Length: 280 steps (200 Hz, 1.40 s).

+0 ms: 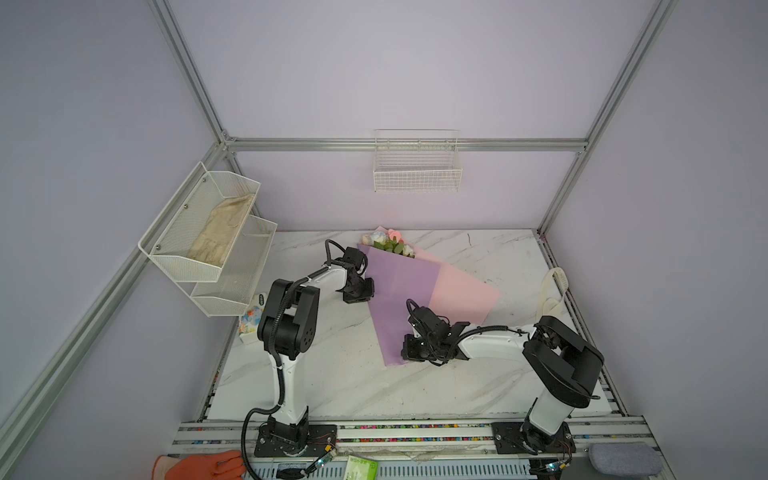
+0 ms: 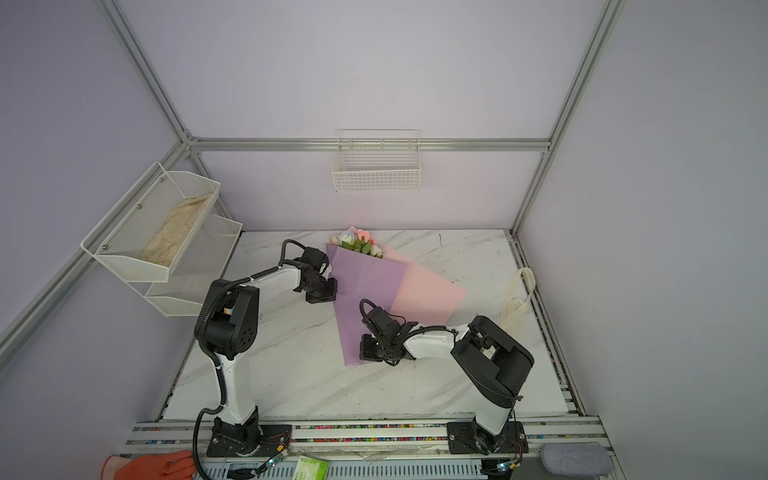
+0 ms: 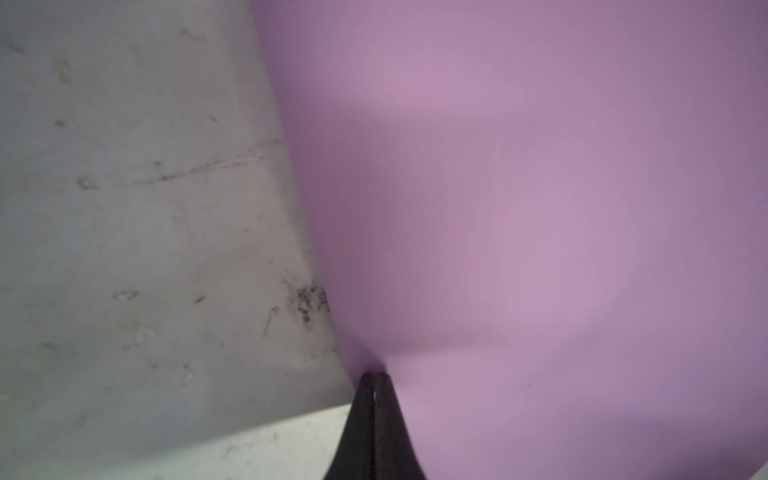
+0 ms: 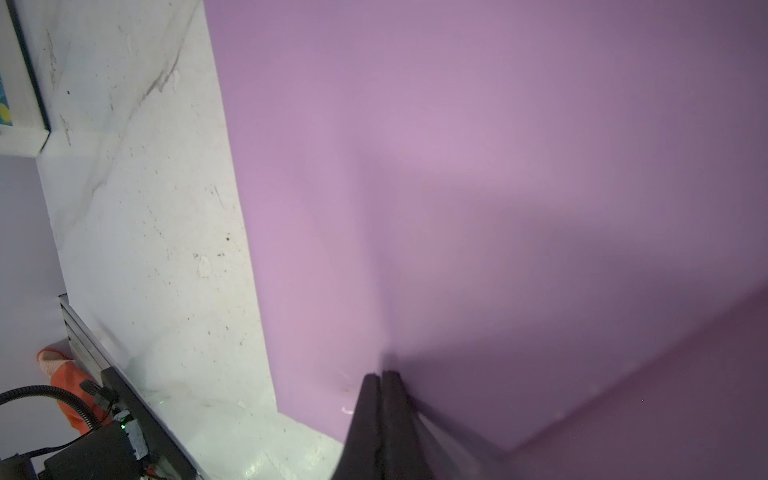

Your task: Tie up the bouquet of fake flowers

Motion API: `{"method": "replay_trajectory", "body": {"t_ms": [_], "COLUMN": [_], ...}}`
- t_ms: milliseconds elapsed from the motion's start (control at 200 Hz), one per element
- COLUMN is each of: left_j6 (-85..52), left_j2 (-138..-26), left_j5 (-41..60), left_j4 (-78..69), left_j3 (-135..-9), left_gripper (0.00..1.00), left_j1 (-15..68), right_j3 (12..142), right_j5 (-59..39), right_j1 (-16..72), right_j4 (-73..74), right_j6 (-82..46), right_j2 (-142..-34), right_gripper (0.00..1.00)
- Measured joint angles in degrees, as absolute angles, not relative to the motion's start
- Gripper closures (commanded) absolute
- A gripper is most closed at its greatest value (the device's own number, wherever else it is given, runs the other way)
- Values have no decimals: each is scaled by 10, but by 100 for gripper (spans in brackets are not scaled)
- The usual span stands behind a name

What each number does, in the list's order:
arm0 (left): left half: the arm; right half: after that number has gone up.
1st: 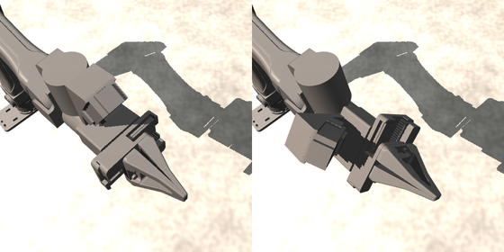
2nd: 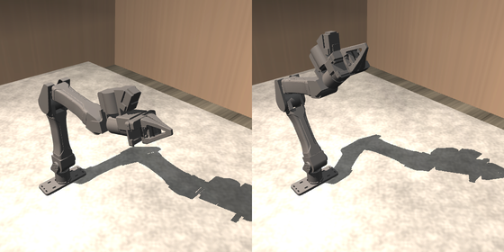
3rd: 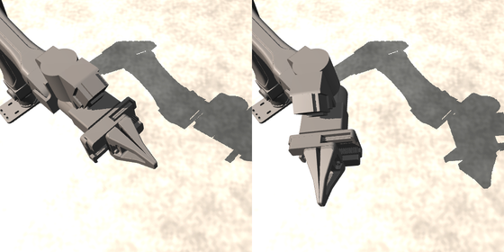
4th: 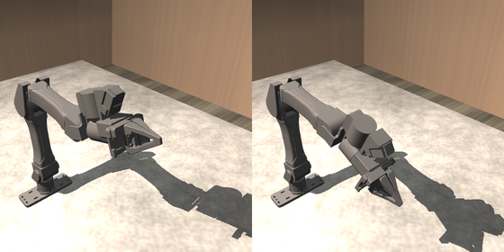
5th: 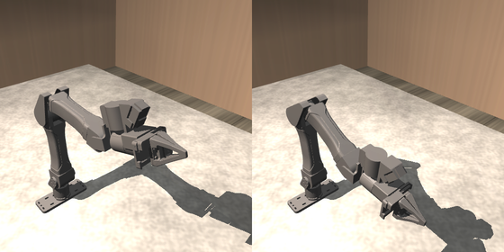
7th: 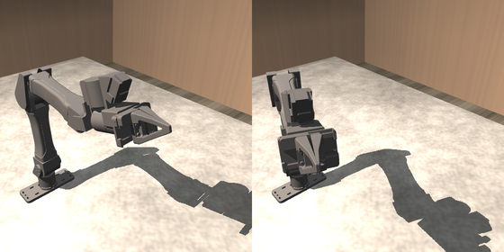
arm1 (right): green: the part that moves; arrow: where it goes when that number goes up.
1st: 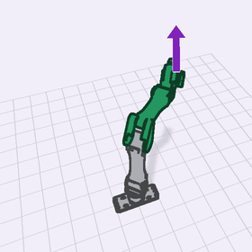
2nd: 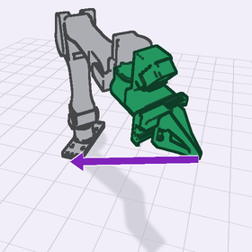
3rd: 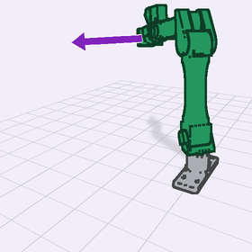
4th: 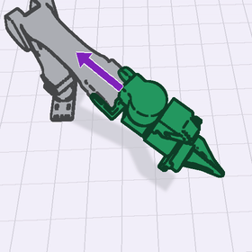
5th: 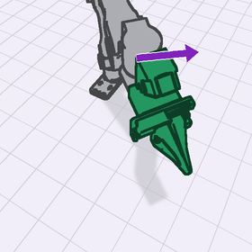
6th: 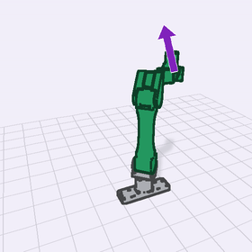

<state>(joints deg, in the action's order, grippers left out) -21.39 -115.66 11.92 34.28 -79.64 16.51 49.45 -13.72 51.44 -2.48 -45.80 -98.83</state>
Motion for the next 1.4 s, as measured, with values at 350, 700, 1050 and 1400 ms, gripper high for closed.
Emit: {"method": "replay_trajectory", "body": {"t_ms": [350, 700, 1050, 1400], "left_j6": [-199, -199, -192, -189], "left_j2": [-1117, -1052, -1038, -1034], "left_j5": [97, 61, 70, 76], "left_j4": [362, 375, 366, 338], "left_j3": [-750, -720, -666, -635], "left_gripper": [100, 100, 100, 100], "left_j1": [190, 240, 250, 268], "right_j3": [500, 502, 502, 502], "right_j5": [-137, -137, -137, -137], "right_j1": [514, 514, 514, 514], "right_j4": [-34, -35, -35, -35], "right_j6": [-458, -458, -458, -457], "right_j2": [-991, -991, -991, -991], "right_gripper": [100, 100, 100, 100]}}
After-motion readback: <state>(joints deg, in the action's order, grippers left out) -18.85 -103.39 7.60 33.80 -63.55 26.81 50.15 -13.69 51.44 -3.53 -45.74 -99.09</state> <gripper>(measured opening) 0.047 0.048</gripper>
